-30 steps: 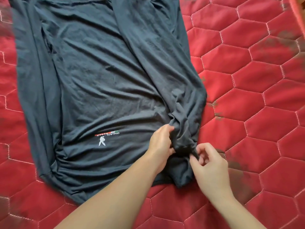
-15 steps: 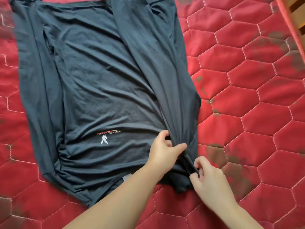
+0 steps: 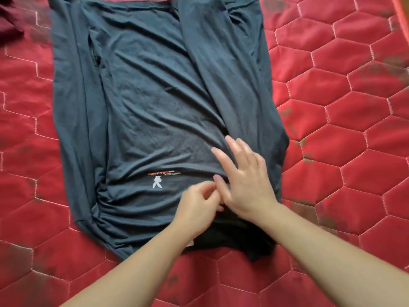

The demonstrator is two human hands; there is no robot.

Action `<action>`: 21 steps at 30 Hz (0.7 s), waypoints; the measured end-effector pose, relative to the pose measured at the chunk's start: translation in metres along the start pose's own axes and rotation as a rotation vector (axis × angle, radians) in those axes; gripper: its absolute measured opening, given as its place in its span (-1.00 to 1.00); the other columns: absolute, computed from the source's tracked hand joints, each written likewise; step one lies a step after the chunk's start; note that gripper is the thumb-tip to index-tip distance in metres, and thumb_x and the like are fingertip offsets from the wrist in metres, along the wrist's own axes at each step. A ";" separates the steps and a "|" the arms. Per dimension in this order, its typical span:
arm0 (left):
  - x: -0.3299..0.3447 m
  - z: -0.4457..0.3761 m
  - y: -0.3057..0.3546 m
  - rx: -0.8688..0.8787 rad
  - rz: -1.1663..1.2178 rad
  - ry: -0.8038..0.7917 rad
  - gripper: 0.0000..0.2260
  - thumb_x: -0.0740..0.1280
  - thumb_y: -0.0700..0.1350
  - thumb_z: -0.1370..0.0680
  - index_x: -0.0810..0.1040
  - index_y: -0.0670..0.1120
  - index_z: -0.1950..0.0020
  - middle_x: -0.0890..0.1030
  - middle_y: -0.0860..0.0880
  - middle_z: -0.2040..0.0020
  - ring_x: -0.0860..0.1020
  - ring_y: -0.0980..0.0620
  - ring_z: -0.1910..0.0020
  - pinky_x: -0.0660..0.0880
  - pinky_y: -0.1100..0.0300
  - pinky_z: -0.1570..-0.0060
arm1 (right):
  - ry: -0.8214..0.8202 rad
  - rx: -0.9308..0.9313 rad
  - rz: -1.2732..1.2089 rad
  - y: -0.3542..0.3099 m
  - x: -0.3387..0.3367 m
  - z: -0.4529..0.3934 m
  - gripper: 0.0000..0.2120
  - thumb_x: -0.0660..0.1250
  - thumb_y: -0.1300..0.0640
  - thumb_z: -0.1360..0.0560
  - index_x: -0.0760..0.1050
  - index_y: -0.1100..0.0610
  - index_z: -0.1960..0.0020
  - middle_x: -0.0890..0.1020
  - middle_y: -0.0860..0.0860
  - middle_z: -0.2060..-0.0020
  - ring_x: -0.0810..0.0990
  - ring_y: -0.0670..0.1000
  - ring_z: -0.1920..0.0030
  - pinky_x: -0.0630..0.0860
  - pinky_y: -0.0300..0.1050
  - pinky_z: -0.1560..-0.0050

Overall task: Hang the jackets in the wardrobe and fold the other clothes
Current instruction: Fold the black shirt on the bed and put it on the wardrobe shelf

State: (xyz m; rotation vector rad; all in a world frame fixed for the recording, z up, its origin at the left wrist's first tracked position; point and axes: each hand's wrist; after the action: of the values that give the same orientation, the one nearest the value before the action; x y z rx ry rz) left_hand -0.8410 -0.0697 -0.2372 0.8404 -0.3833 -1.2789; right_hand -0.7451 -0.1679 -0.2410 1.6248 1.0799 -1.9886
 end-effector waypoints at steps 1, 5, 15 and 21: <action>-0.016 0.000 -0.005 0.055 -0.057 0.096 -0.80 0.30 -0.16 -0.55 0.63 0.10 0.17 0.67 0.10 0.29 0.64 0.18 0.27 0.53 0.23 0.19 | -0.095 -0.019 0.083 0.004 0.007 -0.006 -0.45 0.25 -0.09 -0.51 0.34 0.04 -0.47 0.29 0.14 -0.49 0.26 0.19 -0.48 0.26 0.15 -0.35; -0.096 0.006 -0.025 0.149 -0.237 0.462 -0.76 0.35 -0.22 -0.51 0.60 0.15 0.07 0.66 0.14 0.18 0.59 0.25 0.16 0.41 0.42 0.07 | -0.235 -0.031 0.249 0.027 0.022 -0.007 -0.40 0.07 -0.20 -0.56 0.21 0.01 -0.54 0.21 0.08 -0.54 0.15 0.13 -0.53 0.15 0.13 -0.44; -0.187 0.050 -0.097 -0.237 -0.052 0.819 -0.52 0.42 -0.14 -0.50 0.38 -0.08 -0.39 0.51 -0.11 -0.17 0.52 -0.02 0.02 0.35 0.27 -0.11 | -0.284 -0.356 0.074 -0.075 0.036 0.043 -0.37 0.32 -0.26 -0.36 0.44 0.02 -0.35 0.52 0.04 -0.15 0.51 0.14 -0.15 0.33 0.11 -0.22; -0.204 0.055 -0.113 -0.252 -0.037 0.636 -0.92 0.42 -0.12 -0.46 0.56 0.04 0.11 0.58 0.16 0.29 0.57 0.05 0.20 0.37 0.22 0.16 | -0.502 -0.110 0.032 -0.133 0.048 0.027 -0.75 0.30 0.13 -0.35 0.44 -0.02 -0.02 0.50 -0.04 0.17 0.58 0.13 0.16 0.41 -0.04 0.24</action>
State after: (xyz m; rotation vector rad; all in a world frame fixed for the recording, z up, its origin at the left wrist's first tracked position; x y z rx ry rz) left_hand -1.0114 0.0977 -0.2448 0.9854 0.2954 -0.9989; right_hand -0.8680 -0.0933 -0.2408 0.9966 0.9359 -2.1107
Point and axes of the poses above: each hand's wrist, its own z-axis away from the middle knuckle, its own x-axis out of the palm, y = z × x
